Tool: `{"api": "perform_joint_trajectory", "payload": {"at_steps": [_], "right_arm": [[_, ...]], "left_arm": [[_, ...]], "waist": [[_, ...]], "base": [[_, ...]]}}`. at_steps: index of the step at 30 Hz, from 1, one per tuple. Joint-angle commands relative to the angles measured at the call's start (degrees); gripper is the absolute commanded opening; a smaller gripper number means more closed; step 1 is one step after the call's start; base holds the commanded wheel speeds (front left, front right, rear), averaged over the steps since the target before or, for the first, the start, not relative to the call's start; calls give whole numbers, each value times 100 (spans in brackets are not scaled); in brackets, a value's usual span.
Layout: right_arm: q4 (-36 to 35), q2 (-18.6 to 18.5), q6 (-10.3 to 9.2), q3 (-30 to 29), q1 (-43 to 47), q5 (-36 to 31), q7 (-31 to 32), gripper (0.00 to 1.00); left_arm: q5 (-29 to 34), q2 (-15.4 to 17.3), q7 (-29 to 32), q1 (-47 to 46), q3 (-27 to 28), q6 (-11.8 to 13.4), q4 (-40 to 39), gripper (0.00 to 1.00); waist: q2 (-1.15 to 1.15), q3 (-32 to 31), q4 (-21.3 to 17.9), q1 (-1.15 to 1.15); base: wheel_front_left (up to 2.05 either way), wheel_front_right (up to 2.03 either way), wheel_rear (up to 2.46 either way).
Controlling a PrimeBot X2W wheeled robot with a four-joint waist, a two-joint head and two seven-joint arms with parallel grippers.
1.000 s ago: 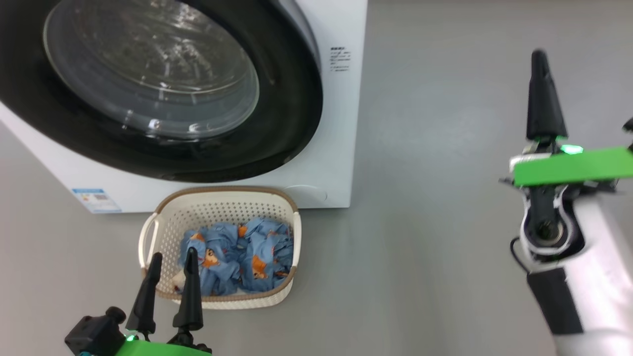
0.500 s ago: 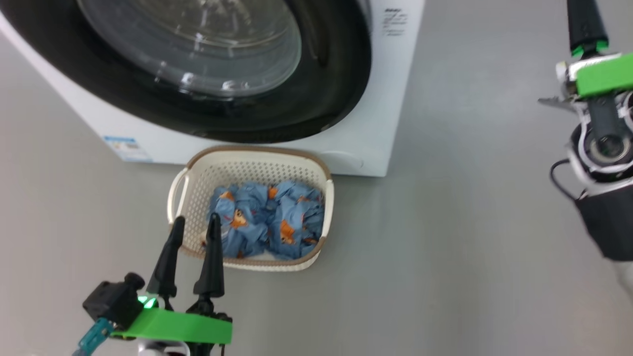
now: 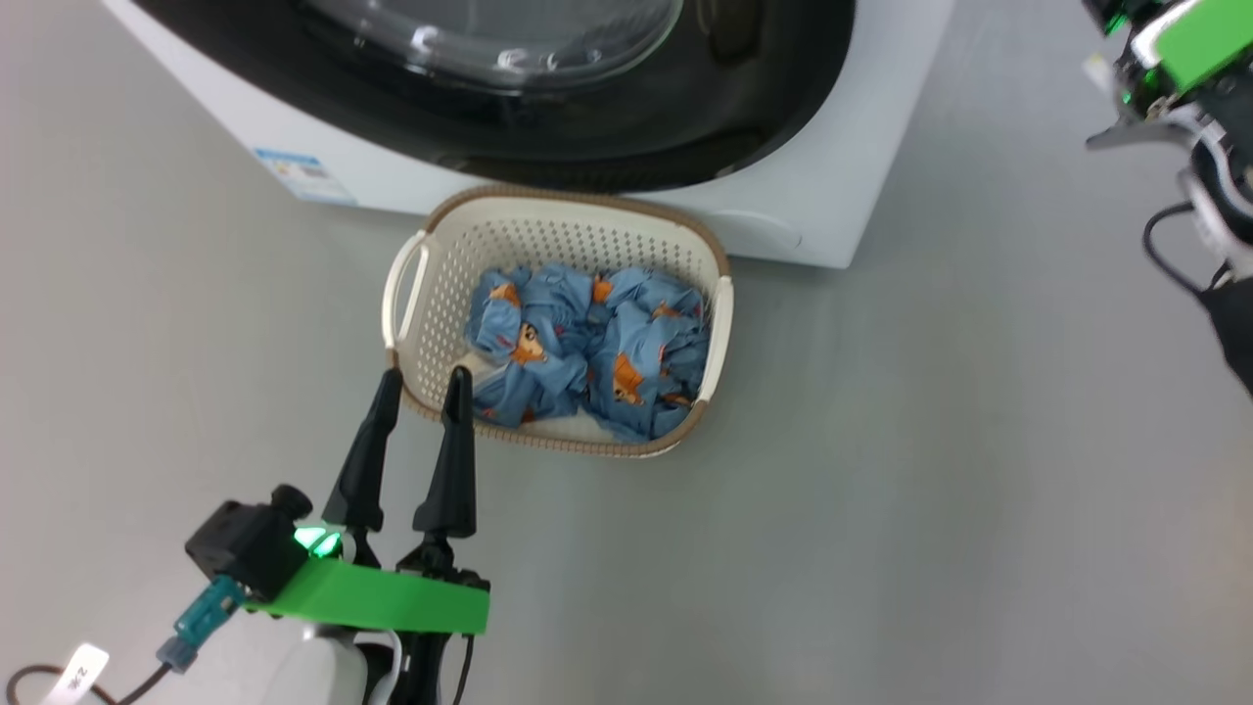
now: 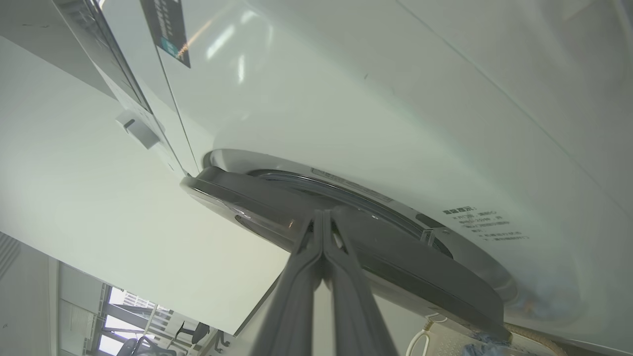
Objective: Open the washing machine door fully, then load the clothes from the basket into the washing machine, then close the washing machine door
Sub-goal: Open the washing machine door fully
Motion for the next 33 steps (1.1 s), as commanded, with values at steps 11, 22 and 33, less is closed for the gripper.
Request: {"api": "perform_joint_trajectory", "payload": {"at_steps": [11,22,33], "right_arm": [[110,-72,33,-216,-601,250,970,0],[271,63,33,-282,-1038,74,1411,0],[279,157,33,-260,-1141,-115,1499,0]], "left_arm": [[-268,54,-37,-382,-55,3,-179,100],[-456,54,-37,-628,-221,3,-266,100],[-583,54,-37,-728,-292,3,-274,100]], "waist": [[0,653,370,0],[0,1069,548,0],[0,1206,670,0]], "base": [[0,0,0],[0,0,0],[0,0,0]]}}
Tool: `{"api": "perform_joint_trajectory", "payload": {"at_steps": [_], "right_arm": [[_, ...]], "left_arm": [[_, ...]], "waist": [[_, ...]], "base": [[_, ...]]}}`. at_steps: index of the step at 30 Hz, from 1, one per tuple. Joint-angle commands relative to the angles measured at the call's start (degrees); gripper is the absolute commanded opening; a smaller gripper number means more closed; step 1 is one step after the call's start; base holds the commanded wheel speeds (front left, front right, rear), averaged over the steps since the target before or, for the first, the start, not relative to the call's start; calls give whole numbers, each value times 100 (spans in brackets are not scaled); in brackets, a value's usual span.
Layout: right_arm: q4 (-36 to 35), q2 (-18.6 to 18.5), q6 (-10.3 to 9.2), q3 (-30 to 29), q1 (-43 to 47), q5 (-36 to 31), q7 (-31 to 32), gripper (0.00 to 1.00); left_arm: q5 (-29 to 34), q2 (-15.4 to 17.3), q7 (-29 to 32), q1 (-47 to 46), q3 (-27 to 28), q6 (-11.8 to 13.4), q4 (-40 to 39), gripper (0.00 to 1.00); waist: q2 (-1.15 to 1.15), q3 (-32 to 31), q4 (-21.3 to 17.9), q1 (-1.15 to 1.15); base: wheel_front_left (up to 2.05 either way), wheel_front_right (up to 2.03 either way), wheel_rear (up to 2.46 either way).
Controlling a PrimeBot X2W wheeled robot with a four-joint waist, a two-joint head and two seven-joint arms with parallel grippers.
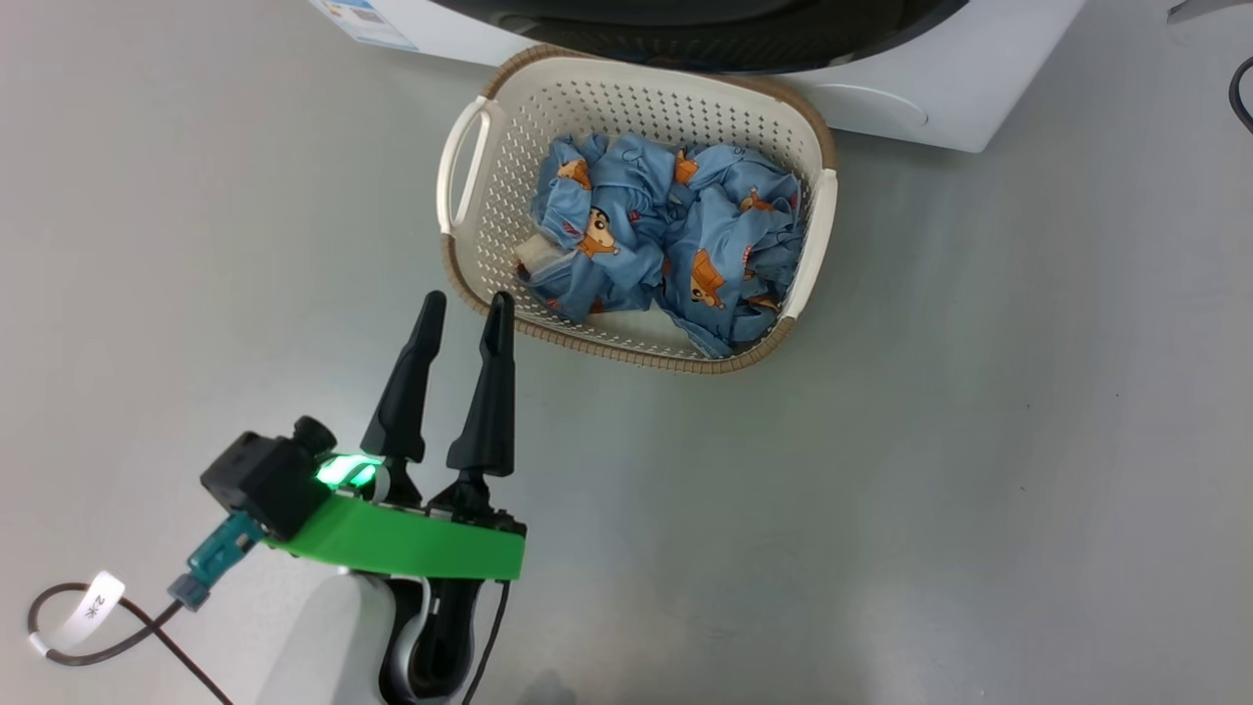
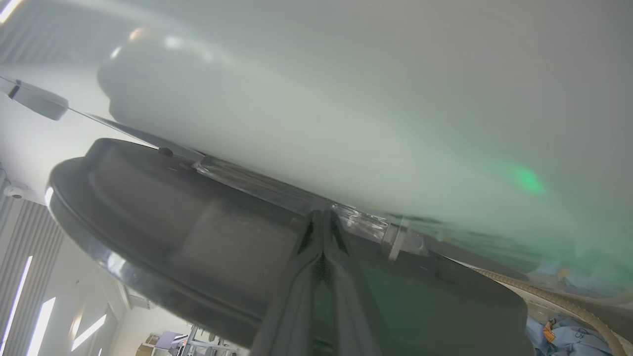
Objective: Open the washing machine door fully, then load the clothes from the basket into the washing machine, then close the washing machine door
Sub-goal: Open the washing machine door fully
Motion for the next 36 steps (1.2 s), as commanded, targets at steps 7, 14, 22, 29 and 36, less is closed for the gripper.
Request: {"api": "perform_joint_trajectory", "payload": {"at_steps": [7,14,22,29,36], "right_arm": [[-222,161,33,139,129,-159,114,0],[-401,247,33,252,567,-141,125,0],[-613,319,33,372,1107,-100,185,0],[-742,408,33,485,1476,-80,285,0],[-895,580,33,665,1910,-50,436,0]], "left_arm": [[-36,88,-37,-65,132,3,-96,100],[82,87,-37,79,80,3,-131,100],[260,87,-37,341,80,3,-123,100],[413,87,-37,611,133,3,-120,100],[581,87,-37,932,281,3,-95,100]], "waist": [[0,-149,36,0],[0,-442,-41,0],[0,-849,-116,0],[0,-1185,-128,0],[0,-1604,-111,0]], "base": [[0,0,0],[0,0,0],[0,0,0],[0,0,0],[0,0,0]]}}
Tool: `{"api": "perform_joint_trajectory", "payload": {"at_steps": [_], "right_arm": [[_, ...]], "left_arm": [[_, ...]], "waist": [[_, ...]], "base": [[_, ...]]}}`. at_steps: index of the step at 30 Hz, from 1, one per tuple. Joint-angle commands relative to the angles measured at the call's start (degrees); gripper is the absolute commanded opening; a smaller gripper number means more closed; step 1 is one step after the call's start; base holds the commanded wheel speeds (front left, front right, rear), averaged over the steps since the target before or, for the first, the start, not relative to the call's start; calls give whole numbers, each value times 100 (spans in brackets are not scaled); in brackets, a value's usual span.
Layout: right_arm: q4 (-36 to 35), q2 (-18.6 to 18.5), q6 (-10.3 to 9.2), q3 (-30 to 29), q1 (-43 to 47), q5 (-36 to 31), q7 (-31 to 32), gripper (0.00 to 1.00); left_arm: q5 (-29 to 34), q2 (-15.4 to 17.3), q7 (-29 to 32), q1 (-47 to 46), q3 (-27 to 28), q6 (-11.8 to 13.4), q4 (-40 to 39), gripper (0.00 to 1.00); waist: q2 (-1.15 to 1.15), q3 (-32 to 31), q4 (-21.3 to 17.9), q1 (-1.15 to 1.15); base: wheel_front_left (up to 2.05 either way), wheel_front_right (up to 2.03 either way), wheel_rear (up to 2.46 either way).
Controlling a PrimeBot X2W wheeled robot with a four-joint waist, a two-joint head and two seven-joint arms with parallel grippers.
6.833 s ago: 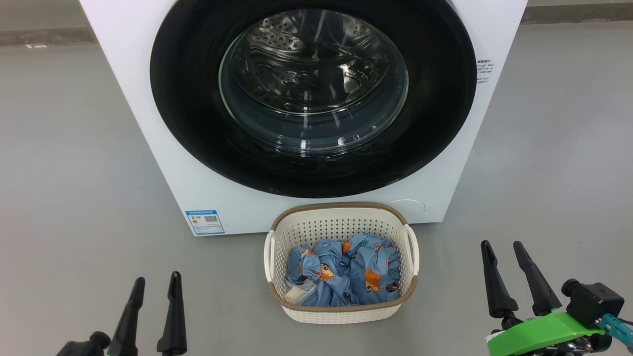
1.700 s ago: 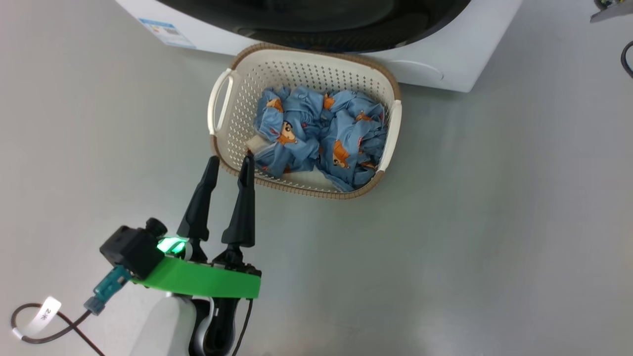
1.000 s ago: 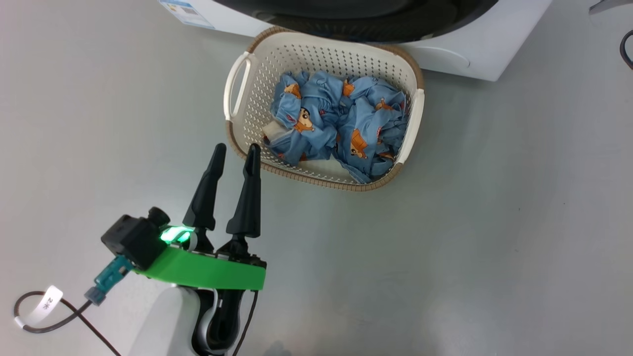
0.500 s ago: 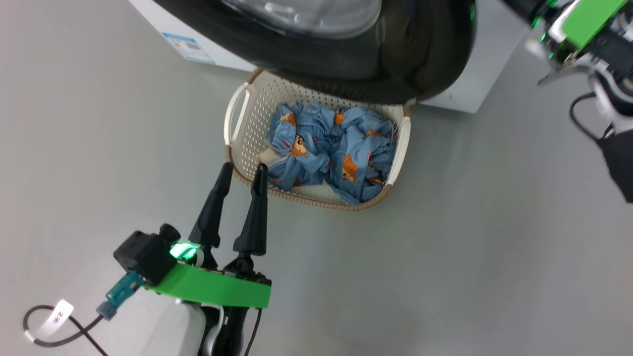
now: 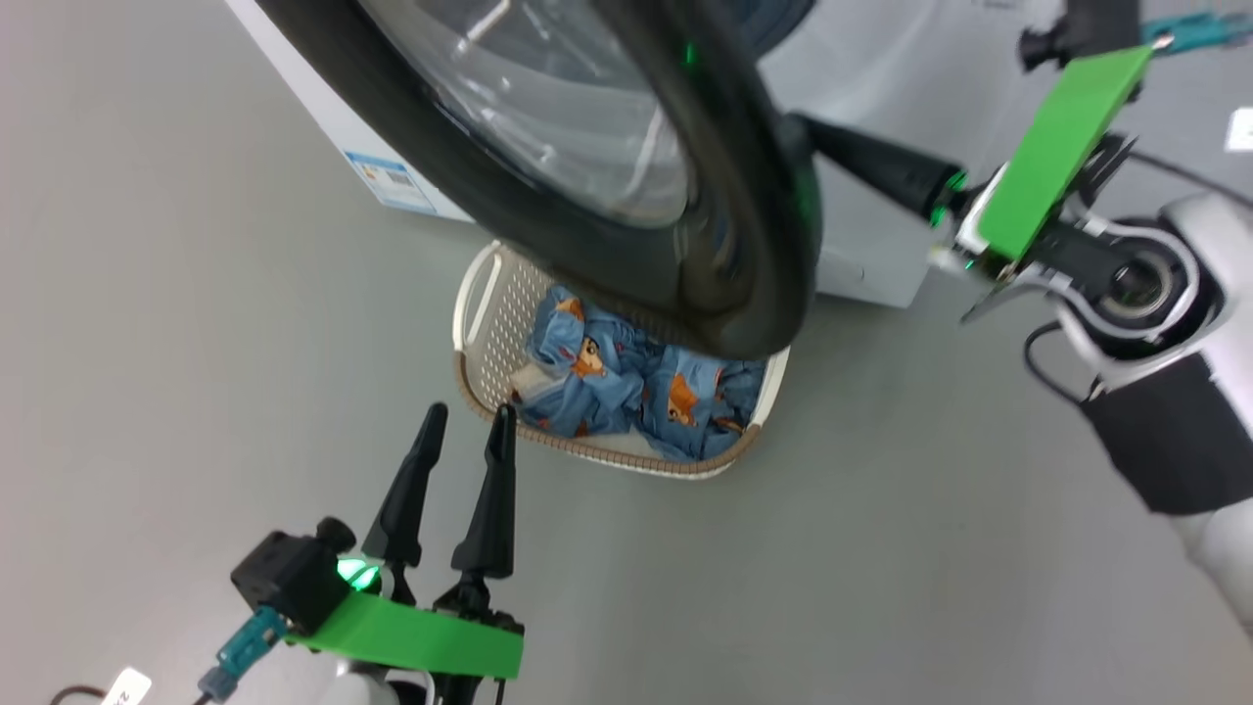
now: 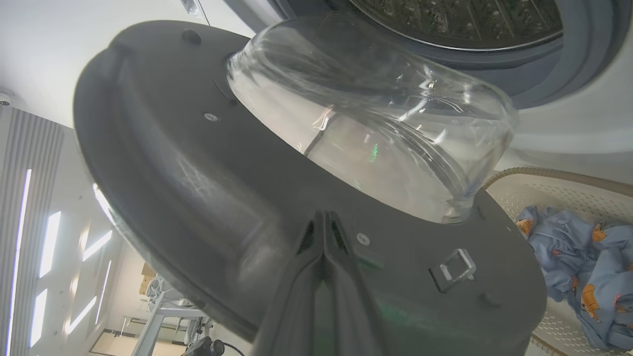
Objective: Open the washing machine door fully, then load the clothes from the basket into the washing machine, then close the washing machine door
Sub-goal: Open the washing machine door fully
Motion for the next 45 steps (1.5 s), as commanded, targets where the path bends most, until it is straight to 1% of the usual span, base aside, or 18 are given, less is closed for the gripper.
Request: {"api": "perform_joint_trajectory", "payload": {"at_steps": [1,6,12,19,26,30,34,42,43,45], "right_arm": [[-228,163,34,77,155,0,46,0],[-328,331,34,212,515,3,134,0],[-393,527,34,410,795,-64,202,0],[-464,753,34,551,952,-67,268,0],[-417,1013,34,697,1009,-111,290,0],[-388,1086,34,781,1053,-166,265,0],[-359,1146,34,800,1126,-196,113,0],[-320,1030,34,707,1410,-222,-283,0],[-308,1008,34,674,1470,-205,-345,1],[-272,944,34,609,1594,-196,-469,17]], "left_arm": [[55,81,-37,75,209,3,-100,100],[145,81,-37,281,301,3,-88,100],[170,81,-37,408,387,3,-120,100],[203,81,-37,503,395,3,-112,100],[233,81,-37,583,419,3,-87,100],[247,81,-37,592,436,3,-75,100],[258,112,-37,599,453,3,-58,100],[238,183,-37,705,552,3,-24,100],[233,197,-37,717,541,3,-15,100],[223,230,-37,734,526,3,8,100]], "waist": [[0,-230,14,0],[0,-531,62,0],[0,-749,176,0],[0,-933,342,0],[0,-1051,399,0],[0,-1100,384,0],[0,-1166,315,0],[0,-1398,7,0],[0,-1435,-39,0],[0,-1504,-132,0]], "base": [[0,0,0],[0,0,0],[0,0,0],[0,0,0],[0,0,0],[0,0,0],[0,0,0],[0,0,0],[0,0,0],[0,0,0]]}}
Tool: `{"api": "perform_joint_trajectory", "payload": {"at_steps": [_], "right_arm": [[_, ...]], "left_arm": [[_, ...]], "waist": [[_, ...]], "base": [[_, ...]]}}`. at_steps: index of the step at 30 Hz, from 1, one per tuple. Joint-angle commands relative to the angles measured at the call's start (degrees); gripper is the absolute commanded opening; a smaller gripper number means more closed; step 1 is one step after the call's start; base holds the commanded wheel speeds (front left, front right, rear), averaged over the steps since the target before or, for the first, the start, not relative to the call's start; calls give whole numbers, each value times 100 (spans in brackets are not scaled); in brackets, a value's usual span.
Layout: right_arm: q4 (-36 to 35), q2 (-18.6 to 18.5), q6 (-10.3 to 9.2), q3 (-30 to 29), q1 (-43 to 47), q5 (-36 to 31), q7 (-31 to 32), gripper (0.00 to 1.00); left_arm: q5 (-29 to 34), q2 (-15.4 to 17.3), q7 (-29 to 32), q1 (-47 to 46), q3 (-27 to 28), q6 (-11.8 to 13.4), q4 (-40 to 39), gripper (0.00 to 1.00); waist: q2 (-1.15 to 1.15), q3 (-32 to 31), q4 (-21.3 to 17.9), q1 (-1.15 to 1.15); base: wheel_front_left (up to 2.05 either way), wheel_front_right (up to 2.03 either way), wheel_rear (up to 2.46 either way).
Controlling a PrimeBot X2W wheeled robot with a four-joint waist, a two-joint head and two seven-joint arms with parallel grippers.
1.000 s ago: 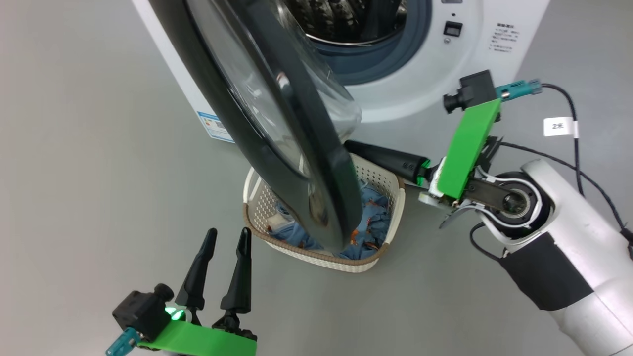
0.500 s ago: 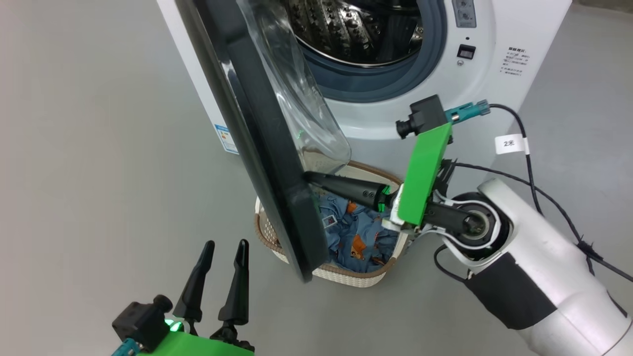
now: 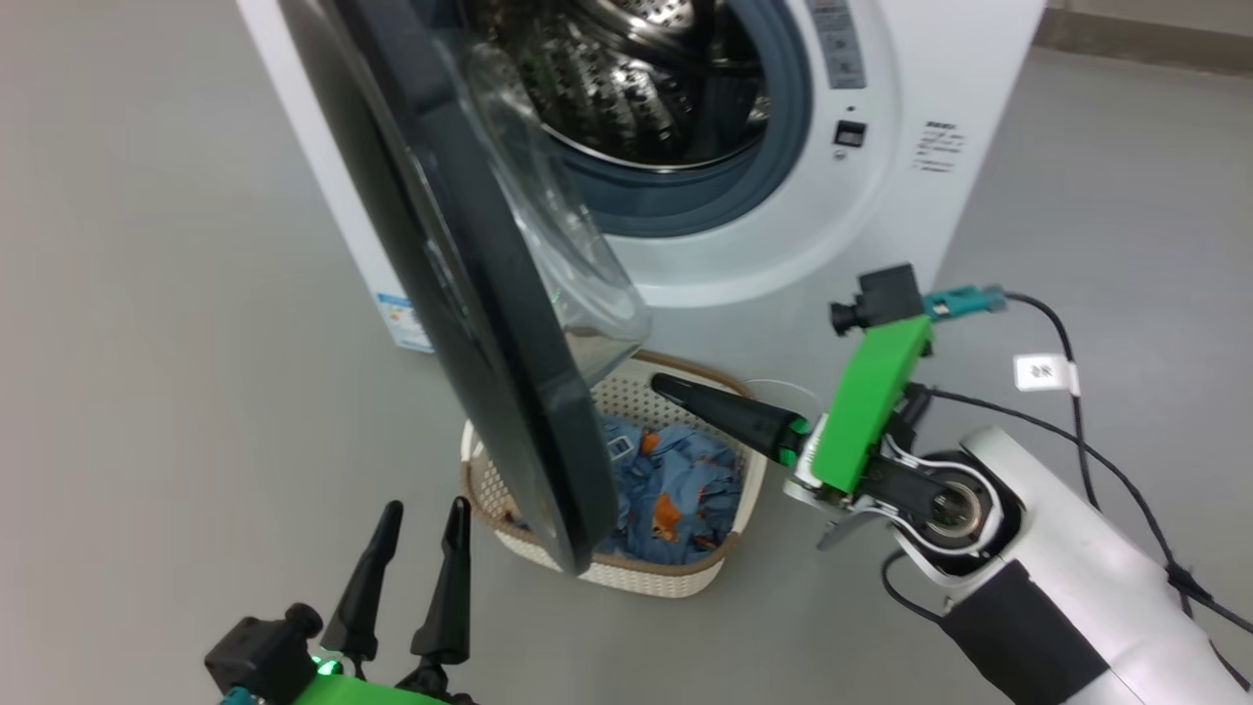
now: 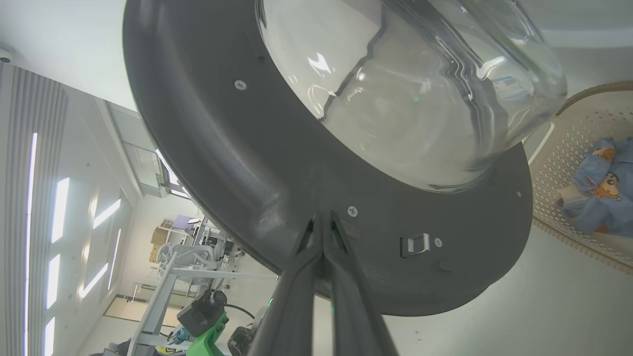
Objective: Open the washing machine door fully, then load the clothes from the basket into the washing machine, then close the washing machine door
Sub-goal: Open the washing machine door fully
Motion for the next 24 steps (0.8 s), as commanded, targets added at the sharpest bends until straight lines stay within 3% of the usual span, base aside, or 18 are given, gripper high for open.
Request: {"api": "perform_joint_trajectory", "payload": {"at_steps": [1,5,6,7,24], "right_arm": [[-100,-24,33,-57,109,-4,-125,24],[-55,-149,33,-171,364,-18,-416,54],[-48,-179,33,-194,426,-30,-493,86],[-33,-213,33,-205,486,-55,-570,100],[128,-896,33,-17,1382,-328,-1888,100]], "left_arm": [[27,121,-37,-51,180,3,-92,100],[9,216,-37,-13,245,3,-78,100],[2,242,-37,8,272,3,-78,100],[-8,267,-37,36,304,3,-81,100],[-31,414,-37,423,812,3,-283,100]], "waist": [[0,-154,-188,0],[0,-274,-388,0],[0,-305,-441,0],[0,-335,-496,0],[0,-499,-1261,0]], "base": [[0,0,0],[0,0,0],[0,0,0],[0,0,0],[0,0,0]]}}
